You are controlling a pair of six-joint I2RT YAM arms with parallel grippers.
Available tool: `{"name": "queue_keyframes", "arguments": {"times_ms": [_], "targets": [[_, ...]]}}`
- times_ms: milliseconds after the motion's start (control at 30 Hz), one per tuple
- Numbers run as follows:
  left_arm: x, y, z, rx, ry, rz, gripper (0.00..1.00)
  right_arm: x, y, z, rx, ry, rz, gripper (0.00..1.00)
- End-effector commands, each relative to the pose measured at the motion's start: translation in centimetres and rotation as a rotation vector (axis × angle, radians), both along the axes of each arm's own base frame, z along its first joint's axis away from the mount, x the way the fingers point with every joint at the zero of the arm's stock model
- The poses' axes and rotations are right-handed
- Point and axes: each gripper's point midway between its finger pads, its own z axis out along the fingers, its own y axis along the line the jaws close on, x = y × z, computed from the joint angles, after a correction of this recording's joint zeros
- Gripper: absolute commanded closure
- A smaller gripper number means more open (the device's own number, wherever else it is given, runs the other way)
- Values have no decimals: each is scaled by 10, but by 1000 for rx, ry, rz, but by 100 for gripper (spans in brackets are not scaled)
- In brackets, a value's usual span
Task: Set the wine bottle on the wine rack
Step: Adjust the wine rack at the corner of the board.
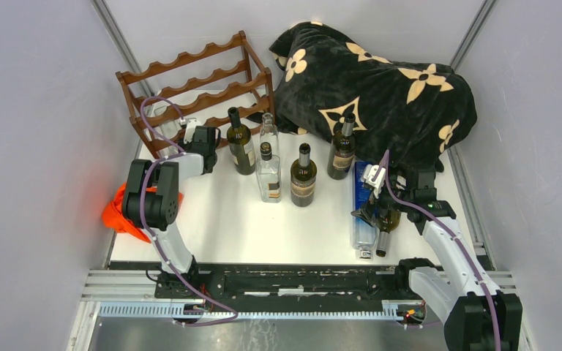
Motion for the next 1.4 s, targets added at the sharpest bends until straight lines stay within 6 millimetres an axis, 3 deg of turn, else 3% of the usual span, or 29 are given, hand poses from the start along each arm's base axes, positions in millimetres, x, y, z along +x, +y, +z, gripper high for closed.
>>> {"name": "queue_keyframes", "arguments": {"times_ms": [0, 133, 367, 633, 900, 1000, 1200, 1367], "targets": [[6, 17, 21, 82, -31, 63, 75, 7, 2, 12, -5, -50, 14, 2], [4, 18, 25, 80, -44, 74, 59, 7, 1, 12, -5, -48, 13, 2], [0, 13, 34, 42, -74, 60, 40, 7, 2, 13, -4, -52, 15, 2], [-10, -4, 40, -59, -88, 30, 37, 6, 3, 14, -4, -57, 18, 2], [-26, -28, 33, -152, -90, -28, 46, 5, 4, 15, -3, -63, 25, 2], [-29, -32, 25, -176, -72, -34, 66, 5, 4, 15, -4, -66, 25, 2], [-31, -29, 5, -154, 3, -16, 77, 5, 4, 16, -3, -71, 25, 2], [-25, -21, -5, -104, 57, 1, 80, 5, 4, 16, -5, -71, 25, 2]]}}
